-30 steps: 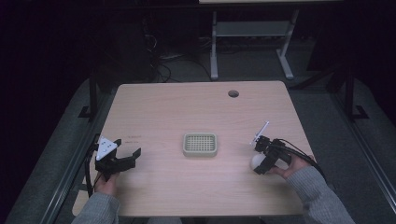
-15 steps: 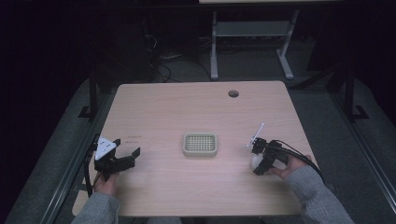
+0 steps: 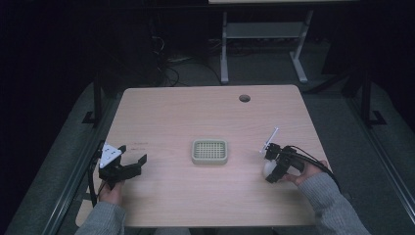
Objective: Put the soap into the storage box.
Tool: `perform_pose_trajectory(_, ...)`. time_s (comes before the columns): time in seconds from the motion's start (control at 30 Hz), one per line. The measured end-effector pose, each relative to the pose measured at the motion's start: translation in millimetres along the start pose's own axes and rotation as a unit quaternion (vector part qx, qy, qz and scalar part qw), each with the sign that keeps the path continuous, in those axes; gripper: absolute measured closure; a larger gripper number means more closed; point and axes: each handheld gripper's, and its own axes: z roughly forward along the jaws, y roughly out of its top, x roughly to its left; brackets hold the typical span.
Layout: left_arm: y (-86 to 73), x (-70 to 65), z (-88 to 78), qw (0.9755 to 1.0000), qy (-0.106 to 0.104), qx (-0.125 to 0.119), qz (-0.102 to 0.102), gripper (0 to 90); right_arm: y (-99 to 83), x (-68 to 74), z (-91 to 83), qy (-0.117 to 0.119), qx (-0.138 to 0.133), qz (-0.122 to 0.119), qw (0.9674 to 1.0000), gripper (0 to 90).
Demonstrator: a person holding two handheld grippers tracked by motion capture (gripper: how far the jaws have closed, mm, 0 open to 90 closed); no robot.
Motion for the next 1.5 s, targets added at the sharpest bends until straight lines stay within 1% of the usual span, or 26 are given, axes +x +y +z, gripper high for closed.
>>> perform_pose_trajectory(0.07, 0.0, -0.3, 0.3, 1.0000, 0.000, -0.001, -0.001, 12.9, 2.3, 0.6, -3.5, 0.004, 0.001, -0.001, 1.0000, 23.8)
perform_pose_trajectory(0.13, 0.1, -0.5, 0.3, 1.0000, 0.000, -0.001, -0.001, 12.9, 3.9, 1.0, -5.1, -0.001, -0.002, -0.006, 1.0000, 23.8)
perform_pose_trajectory(0.2, 0.2, -0.7, 0.3, 1.0000, -0.001, -0.002, -0.002, 12.9, 9.5, 2.3, -10.2, -0.002, -0.009, -0.011, 0.9999, 23.8)
perform_pose_trajectory(0.27, 0.2, -0.8, 0.4, 1.0000, 0.000, -0.001, -0.001, 12.9, 13.7, 3.1, -13.1, 0.002, -0.013, -0.011, 0.9999, 23.8)
perform_pose_trajectory(0.3, 0.2, -0.6, 0.3, 1.0000, 0.001, -0.001, 0.000, 12.9, 15.9, 3.4, -14.5, -0.003, -0.013, -0.017, 0.9998, 23.8)
perform_pose_trajectory(0.37, 0.2, -0.4, 0.4, 1.0000, 0.001, -0.001, 0.000, 12.9, 18.4, 3.9, -16.1, 0.000, -0.013, -0.019, 0.9997, 23.8)
perform_pose_trajectory(0.4, 0.1, 0.6, 0.3, 1.0000, 0.002, -0.002, -0.001, 12.9, 23.1, 4.6, -19.4, -0.004, -0.017, -0.023, 0.9996, 23.8)
perform_pose_trajectory(0.43, 0.1, 0.6, 0.3, 1.0000, 0.002, -0.002, -0.001, 12.9, 23.1, 4.6, -19.4, -0.004, -0.017, -0.023, 0.9996, 23.8)
perform_pose_trajectory(0.47, 0.2, 1.1, 0.1, 1.0000, 0.002, -0.001, 0.000, 12.9, 25.4, 4.7, -21.1, 0.001, -0.018, -0.022, 0.9996, 23.8)
perform_pose_trajectory(0.53, 0.1, 1.1, 0.3, 1.0000, 0.002, -0.001, -0.002, 12.9, 32.6, 4.6, -24.6, 0.000, -0.018, -0.029, 0.9994, 23.8)
perform_pose_trajectory(0.67, -0.1, 0.7, 0.5, 1.0000, 0.001, -0.002, -0.001, 12.9, 39.5, 5.2, -26.5, 0.002, -0.018, -0.033, 0.9993, 23.8)
perform_pose_trajectory(0.7, -0.1, 0.8, 0.6, 1.0000, 0.002, -0.002, 0.000, 12.9, 44.2, 6.5, -27.7, 0.002, -0.017, -0.035, 0.9992, 23.8)
perform_pose_trajectory(0.73, -0.1, 0.8, 0.6, 1.0000, 0.002, -0.002, 0.000, 12.9, 44.2, 6.5, -27.7, 0.002, -0.017, -0.035, 0.9992, 23.8)
perform_pose_trajectory(0.77, -0.1, 0.8, 0.7, 1.0000, 0.003, -0.002, -0.001, 12.9, 49.7, 7.9, -29.2, -0.001, -0.018, -0.041, 0.9990, 23.8)
perform_pose_trajectory(0.8, -0.1, 0.9, 0.7, 1.0000, 0.004, -0.003, -0.001, 12.9, 49.7, 7.9, -29.2, -0.001, -0.018, -0.041, 0.9990, 23.8)
perform_pose_trajectory(0.83, 0.0, 1.5, 0.6, 1.0000, 0.004, -0.002, -0.001, 12.9, 54.3, 8.9, -30.2, -0.001, -0.019, -0.047, 0.9987, 23.8)
perform_pose_trajectory(0.9, -0.1, 1.9, 0.6, 1.0000, 0.004, -0.002, -0.001, 12.9, 56.7, 9.3, -30.8, 0.001, -0.022, -0.049, 0.9985, 23.8)
perform_pose_trajectory(0.93, -0.1, 2.2, 0.2, 1.0000, 0.005, 0.000, -0.002, 12.9, 62.2, 10.4, -31.8, 0.001, -0.023, -0.051, 0.9984, 23.8)
perform_pose_trajectory(0.97, -0.1, 2.2, 0.2, 1.0000, 0.005, 0.000, -0.002, 12.9, 62.2, 10.4, -31.8, 0.001, -0.023, -0.051, 0.9984, 23.8)
perform_pose_trajectory(1.0, -0.2, 2.2, 0.4, 1.0000, 0.005, -0.002, -0.004, 12.9, 66.9, 11.1, -32.4, 0.000, -0.024, -0.055, 0.9982, 23.8)
perform_pose_trajectory(1.07, -0.2, 2.4, 0.2, 1.0000, 0.006, -0.003, -0.004, 12.9, 68.5, 11.6, -32.6, 0.000, -0.024, -0.056, 0.9981, 23.8)
perform_pose_trajectory(1.17, -0.5, 3.0, 0.6, 1.0000, 0.006, -0.001, -0.004, 12.9, 76.9, 13.3, -33.5, -0.002, -0.025, -0.064, 0.9976, 23.8)
perform_pose_trajectory(1.23, -0.9, 3.5, 0.9, 1.0000, 0.006, 0.001, -0.004, 12.9, 78.7, 13.7, -33.8, -0.001, -0.026, -0.064, 0.9976, 23.8)
perform_pose_trajectory(1.27, -1.2, 4.0, 0.8, 1.0000, 0.006, 0.002, -0.004, 12.9, 82.1, 14.3, -34.3, 0.006, -0.034, -0.064, 0.9974, 23.8)
perform_pose_trajectory(1.4, -1.1, 3.6, 0.8, 1.0000, 0.006, 0.000, -0.006, 12.9, 85.9, 15.0, -33.5, 0.006, -0.031, -0.068, 0.9972, 23.8)
perform_pose_trajectory(1.5, -1.0, 3.4, 1.2, 1.0000, 0.005, 0.000, -0.003, 12.9, 92.4, 16.7, -33.5, 0.007, -0.030, -0.076, 0.9966, 23.8)
